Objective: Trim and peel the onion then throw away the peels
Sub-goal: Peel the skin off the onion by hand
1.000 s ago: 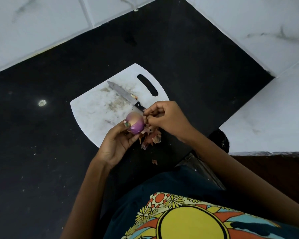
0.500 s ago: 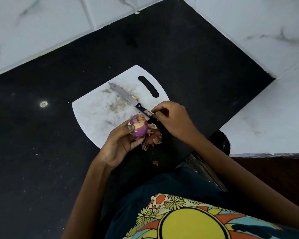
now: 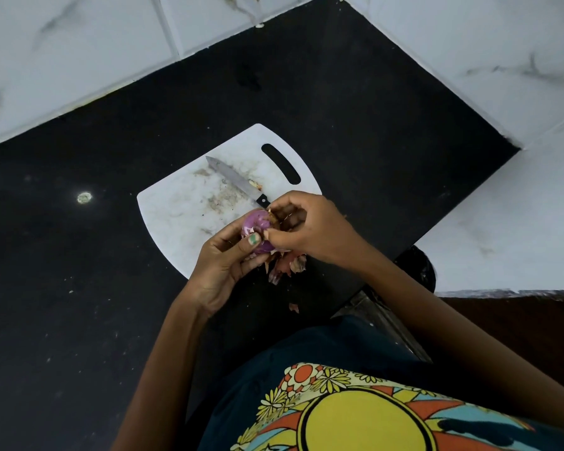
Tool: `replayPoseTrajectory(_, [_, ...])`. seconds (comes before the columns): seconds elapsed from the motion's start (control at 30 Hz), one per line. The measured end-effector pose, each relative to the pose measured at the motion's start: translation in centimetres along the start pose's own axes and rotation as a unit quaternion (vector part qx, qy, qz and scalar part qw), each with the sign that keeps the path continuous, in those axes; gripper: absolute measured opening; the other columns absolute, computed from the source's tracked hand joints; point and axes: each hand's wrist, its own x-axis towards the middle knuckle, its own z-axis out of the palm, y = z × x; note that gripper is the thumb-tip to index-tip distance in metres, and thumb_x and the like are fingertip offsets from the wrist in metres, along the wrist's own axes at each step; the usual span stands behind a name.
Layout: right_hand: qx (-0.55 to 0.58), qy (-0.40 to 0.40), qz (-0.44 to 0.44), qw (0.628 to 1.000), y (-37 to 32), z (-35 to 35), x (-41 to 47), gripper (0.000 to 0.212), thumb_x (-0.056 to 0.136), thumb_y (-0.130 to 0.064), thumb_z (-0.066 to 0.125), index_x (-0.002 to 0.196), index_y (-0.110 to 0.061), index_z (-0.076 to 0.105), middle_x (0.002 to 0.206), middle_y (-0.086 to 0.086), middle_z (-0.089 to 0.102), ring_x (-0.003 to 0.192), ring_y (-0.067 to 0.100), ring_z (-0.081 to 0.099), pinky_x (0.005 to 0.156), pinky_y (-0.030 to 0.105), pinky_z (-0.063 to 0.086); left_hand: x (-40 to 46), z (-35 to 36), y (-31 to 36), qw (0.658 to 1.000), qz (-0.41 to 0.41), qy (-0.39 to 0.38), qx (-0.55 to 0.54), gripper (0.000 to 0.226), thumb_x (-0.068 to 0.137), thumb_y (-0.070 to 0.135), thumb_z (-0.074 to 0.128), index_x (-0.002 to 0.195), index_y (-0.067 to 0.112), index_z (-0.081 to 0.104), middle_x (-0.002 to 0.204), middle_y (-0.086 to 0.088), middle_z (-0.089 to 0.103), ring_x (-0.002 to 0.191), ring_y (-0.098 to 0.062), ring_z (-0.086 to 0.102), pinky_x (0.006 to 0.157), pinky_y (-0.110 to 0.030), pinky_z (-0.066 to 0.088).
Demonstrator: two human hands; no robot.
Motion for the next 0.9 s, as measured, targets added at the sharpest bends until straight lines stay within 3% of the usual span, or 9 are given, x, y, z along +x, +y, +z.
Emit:
replayPoseTrajectory(0.2, [-0.009,0.014,-0.009,1.000,0.1,-0.1,0.2,0.031,0.070,-0.011,0.076,0.101,-0.008,0.070,0.086,0.000,0.072,0.076,0.008,0.068,0.073,0.025,0.059,-0.1,0.2,-0.1,1.000,-0.005,-0.001,-0.014,0.067,0.042,0.034,0.094,0.104,0.017,0.074,0.100,-0.006,0.074,0.087,-0.018,0.071,0.069,-0.024,0.058])
replayPoseTrajectory(0.33, [-0.014,0.055,-0.010,0.998,0.4,-0.3,0.4,0.022,0.073,-0.003,0.067,0.094,-0.009,0.074,0.086,0.002,0.073,0.080,0.014,0.070,0.078,0.032,0.058,-0.1,0.2,0.0,1.000,-0.007,-0.006,-0.007,0.068,0.042,0.036,0.094,0.104,0.018,0.074,0.102,-0.006,0.073,0.088,-0.019,0.072,0.068,-0.024,0.058])
replayPoseTrajectory(0.47, [0.020,0.030,0.016,0.999,0.2,-0.5,0.3,0.017,0.079,-0.015,0.072,0.095,-0.013,0.073,0.087,0.002,0.074,0.078,0.019,0.071,0.076,0.036,0.060,-0.1,0.2,0.1,1.000,-0.004,0.002,-0.011,0.072,0.043,0.036,0.093,0.108,0.015,0.070,0.099,-0.006,0.074,0.084,-0.017,0.072,0.066,-0.022,0.058])
replayPoseTrajectory(0.6, [0.001,-0.001,0.011,1.000,0.2,0.0,0.1,0.034,0.073,-0.024,0.079,0.103,-0.015,0.066,0.095,0.001,0.071,0.077,0.022,0.070,0.072,0.036,0.060,-0.1,0.2,0.2,1.000,0.003,0.010,-0.006,0.065,0.041,0.039,0.093,0.100,0.018,0.075,0.091,-0.003,0.075,0.078,-0.013,0.072,0.064,-0.020,0.058])
replayPoseTrajectory(0.9, [-0.010,0.017,0.008,1.000,0.4,0.3,0.2,0.031,0.067,-0.016,0.080,0.095,-0.011,0.068,0.085,-0.001,0.071,0.072,0.008,0.066,0.066,0.025,0.059,-0.1,0.2,-0.2,1.000,0.003,0.016,-0.001,0.067,0.042,0.041,0.093,0.102,0.019,0.074,0.095,-0.003,0.074,0.081,-0.013,0.071,0.066,-0.021,0.057])
